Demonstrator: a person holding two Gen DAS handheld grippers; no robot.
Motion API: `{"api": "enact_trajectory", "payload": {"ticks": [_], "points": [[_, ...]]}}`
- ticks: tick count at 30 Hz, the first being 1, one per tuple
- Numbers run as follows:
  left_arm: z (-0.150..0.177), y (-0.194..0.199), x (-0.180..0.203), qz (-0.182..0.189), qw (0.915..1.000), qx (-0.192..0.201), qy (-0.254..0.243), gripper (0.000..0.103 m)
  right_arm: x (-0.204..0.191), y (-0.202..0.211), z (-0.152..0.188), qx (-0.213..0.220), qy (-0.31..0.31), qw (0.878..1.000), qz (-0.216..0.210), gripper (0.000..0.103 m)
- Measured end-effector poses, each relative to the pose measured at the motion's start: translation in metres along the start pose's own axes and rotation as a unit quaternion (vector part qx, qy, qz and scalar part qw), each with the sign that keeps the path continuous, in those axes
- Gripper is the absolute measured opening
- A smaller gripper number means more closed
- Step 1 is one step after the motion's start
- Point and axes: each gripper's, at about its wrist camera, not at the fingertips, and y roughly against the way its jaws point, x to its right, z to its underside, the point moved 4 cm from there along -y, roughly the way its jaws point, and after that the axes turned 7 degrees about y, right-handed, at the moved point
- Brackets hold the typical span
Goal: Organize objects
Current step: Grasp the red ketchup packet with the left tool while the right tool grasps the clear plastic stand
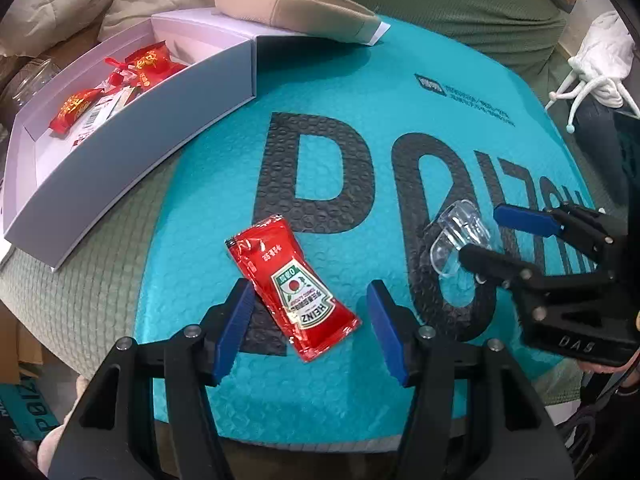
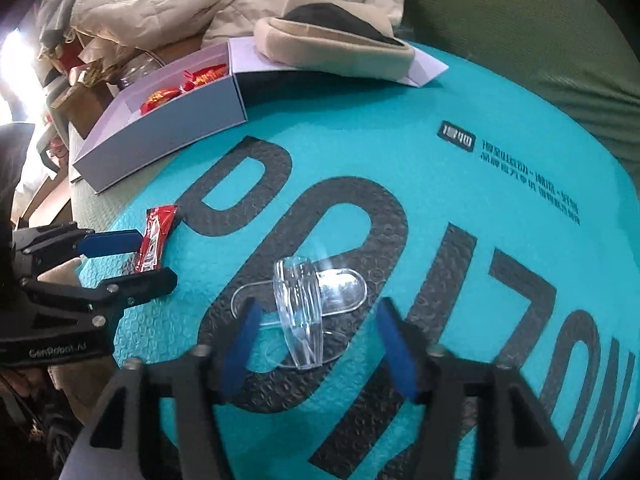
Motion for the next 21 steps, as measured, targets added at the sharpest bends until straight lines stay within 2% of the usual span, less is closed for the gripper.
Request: {"api": "enact_trajectory", "payload": {"ticks": [3, 5, 7, 8, 10, 12, 16, 18, 21], "points": [[0.001, 0.000, 0.003, -0.007, 0.9999, 0.005, -0.011, 0.056, -0.004, -0.004, 0.000, -0.003, 0.007, 1.000, -0.003, 0.063], [0.003, -0.002, 0.008, -0.016, 0.9988, 0.006, -0.046, 0.056, -0.006, -0.008, -0.002, -0.002, 0.002, 1.000, -0.012, 0.066], [0.005, -0.003, 0.012, -0.027, 0.9964, 0.011, -0.080, 0.049, -0.006, -0.012, -0.003, 0.003, -0.003, 1.000, -0.009, 0.067], [0.006, -0.002, 0.012, -0.018, 0.9963, 0.014, -0.083, 0.042, -0.007, -0.012, -0.005, 0.004, 0.001, 1.000, -0.002, 0.067], [0.006, -0.001, 0.007, 0.000, 0.9972, 0.016, -0.072, 0.039, -0.010, -0.014, -0.006, -0.002, 0.010, 1.000, 0.003, 0.067], [0.005, 0.001, -0.001, 0.010, 0.9983, 0.021, -0.054, 0.031, -0.012, -0.016, -0.006, 0.000, 0.014, 1.000, 0.003, 0.068], [0.006, 0.003, -0.007, 0.024, 0.9989, 0.020, -0.036, 0.030, -0.014, -0.016, -0.005, 0.001, 0.013, 1.000, 0.003, 0.059], [0.005, 0.002, -0.007, 0.023, 0.9989, 0.021, -0.035, 0.030, -0.011, -0.015, -0.006, 0.001, 0.004, 1.000, 0.006, 0.048], [0.004, 0.003, -0.008, 0.027, 0.9990, 0.023, -0.027, 0.024, -0.006, -0.012, -0.005, 0.003, -0.021, 1.000, -0.013, 0.045]]}}
